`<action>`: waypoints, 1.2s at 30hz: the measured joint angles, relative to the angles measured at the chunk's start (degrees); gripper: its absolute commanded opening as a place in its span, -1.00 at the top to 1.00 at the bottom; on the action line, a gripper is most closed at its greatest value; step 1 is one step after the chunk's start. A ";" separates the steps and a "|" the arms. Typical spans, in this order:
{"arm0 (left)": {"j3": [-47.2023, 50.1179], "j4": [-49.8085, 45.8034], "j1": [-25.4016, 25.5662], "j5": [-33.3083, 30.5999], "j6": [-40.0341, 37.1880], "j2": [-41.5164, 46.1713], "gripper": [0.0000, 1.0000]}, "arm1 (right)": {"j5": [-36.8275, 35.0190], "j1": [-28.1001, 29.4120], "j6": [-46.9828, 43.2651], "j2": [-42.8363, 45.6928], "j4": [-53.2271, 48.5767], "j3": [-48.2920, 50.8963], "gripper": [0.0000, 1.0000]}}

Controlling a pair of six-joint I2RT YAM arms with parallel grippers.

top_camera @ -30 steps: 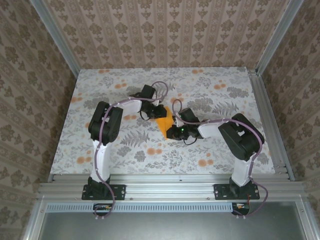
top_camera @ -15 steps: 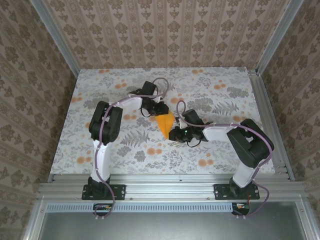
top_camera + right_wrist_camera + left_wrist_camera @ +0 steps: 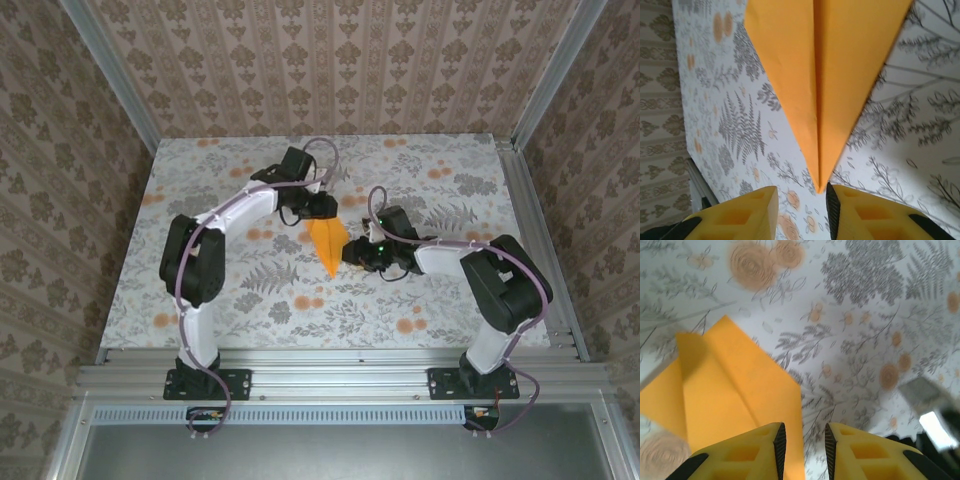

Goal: Fold a paper plane with a square sheet of paper (pick it up from the middle)
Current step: Fourth fold the wing at the center of the table, then pick up the paper from the center of the table.

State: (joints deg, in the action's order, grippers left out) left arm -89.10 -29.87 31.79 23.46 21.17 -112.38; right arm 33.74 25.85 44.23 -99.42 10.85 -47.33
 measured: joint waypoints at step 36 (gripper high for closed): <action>11.80 7.63 -2.64 -5.64 1.68 -4.17 0.79 | 4.48 -0.81 -3.41 -21.84 -9.79 -26.36 0.26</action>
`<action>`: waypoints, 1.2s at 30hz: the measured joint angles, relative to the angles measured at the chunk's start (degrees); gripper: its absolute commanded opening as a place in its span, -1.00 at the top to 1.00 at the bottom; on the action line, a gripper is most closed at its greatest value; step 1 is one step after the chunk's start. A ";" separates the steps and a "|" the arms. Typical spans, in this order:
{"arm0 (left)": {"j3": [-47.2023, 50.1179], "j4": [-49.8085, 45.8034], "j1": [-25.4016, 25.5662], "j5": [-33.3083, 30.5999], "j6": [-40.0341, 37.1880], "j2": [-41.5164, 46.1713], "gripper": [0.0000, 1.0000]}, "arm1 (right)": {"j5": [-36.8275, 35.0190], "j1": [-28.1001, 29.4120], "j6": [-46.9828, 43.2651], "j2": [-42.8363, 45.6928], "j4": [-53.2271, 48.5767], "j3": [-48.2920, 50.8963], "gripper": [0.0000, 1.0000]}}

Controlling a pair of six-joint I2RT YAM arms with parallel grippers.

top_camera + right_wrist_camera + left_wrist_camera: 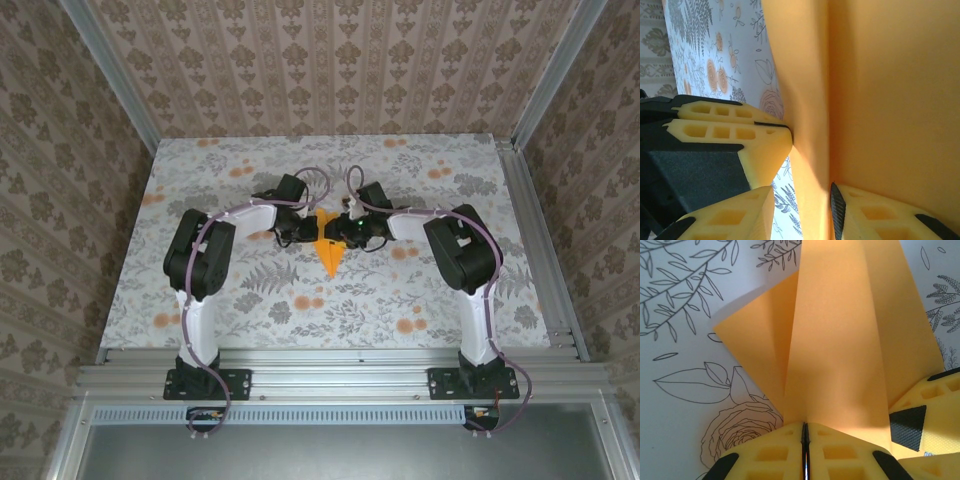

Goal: Fold a paper plane with a square sheet of paper (pick it up from the middle)
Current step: Pick up the paper from the center of the table.

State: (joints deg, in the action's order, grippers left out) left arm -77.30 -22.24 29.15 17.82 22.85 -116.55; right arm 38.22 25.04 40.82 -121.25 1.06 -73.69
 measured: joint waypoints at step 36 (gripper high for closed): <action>35.04 26.16 -5.53 11.30 27.74 33.55 -0.33 | 4.04 0.59 11.63 11.34 14.62 4.94 0.97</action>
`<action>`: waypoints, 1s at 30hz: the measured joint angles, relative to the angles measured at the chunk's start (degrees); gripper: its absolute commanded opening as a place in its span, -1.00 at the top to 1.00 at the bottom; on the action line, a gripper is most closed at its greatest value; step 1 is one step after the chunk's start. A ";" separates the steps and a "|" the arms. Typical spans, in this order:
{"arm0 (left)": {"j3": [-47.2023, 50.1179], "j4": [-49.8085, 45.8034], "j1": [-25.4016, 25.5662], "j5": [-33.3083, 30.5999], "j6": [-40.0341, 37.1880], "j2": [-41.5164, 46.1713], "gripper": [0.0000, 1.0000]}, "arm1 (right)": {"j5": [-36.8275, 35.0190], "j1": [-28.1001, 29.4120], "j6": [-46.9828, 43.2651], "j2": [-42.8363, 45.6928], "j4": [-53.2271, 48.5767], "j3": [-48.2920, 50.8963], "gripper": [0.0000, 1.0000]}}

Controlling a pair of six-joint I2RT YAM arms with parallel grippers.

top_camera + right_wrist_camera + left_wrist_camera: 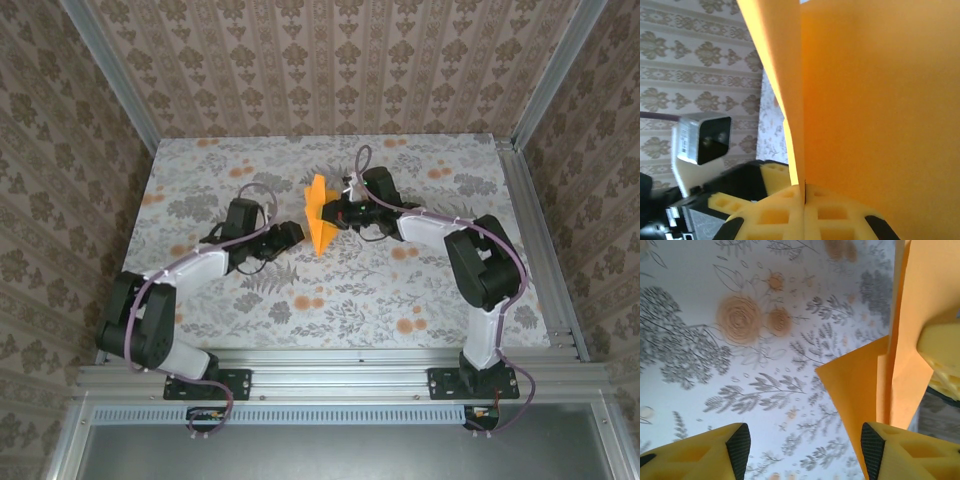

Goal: Fold a paper plane with a square sheet of paper (pick it up from the middle)
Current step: Pick up the paper from the center of the table, then turn over the paper at the center of the table.

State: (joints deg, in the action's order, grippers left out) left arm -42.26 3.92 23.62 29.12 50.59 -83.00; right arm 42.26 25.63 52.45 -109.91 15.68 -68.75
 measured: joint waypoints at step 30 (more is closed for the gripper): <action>6.05 32.59 5.77 4.61 22.29 -5.66 -0.33 | 1.99 -2.62 9.01 6.23 9.92 6.25 0.96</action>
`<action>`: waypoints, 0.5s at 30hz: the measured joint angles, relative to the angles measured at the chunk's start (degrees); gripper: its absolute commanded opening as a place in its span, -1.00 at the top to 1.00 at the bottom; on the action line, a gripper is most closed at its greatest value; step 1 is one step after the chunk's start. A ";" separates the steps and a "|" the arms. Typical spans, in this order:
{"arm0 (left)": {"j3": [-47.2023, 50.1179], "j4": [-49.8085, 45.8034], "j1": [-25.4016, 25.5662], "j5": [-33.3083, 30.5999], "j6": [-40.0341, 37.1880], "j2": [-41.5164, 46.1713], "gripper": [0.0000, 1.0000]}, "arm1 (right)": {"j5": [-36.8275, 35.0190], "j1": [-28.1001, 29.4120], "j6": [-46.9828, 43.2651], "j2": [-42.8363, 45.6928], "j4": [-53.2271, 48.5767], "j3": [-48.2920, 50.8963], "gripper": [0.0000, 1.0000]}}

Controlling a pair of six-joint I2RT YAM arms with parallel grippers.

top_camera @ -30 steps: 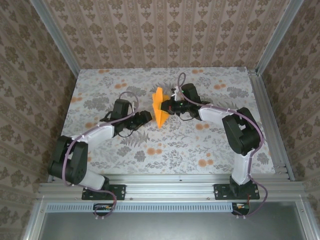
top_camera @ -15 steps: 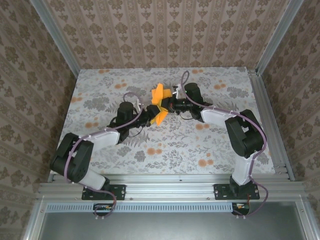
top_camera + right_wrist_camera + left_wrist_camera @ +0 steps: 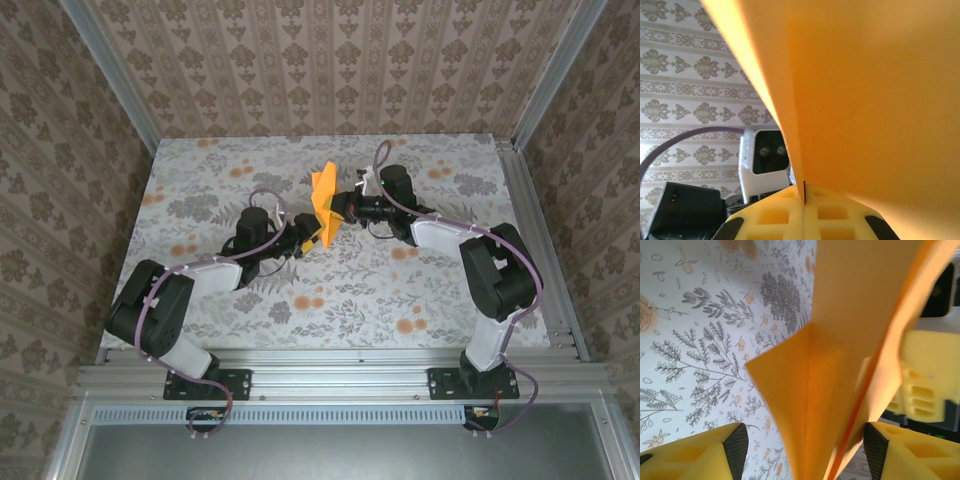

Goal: Fold a paper plane with a square sheet of paper (pick it up from the middle)
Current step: Turn over the paper at the center of the table.

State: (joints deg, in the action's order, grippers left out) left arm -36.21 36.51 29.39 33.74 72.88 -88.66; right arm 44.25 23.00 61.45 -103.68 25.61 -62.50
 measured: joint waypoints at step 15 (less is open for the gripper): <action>-0.94 1.29 0.66 0.92 0.48 0.00 -0.30 | 0.85 0.02 4.28 0.35 5.86 2.51 0.96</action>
State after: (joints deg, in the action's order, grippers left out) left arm -37.15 37.80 30.04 34.65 73.36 -88.66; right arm 45.10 23.03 65.73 -103.33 31.46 -59.99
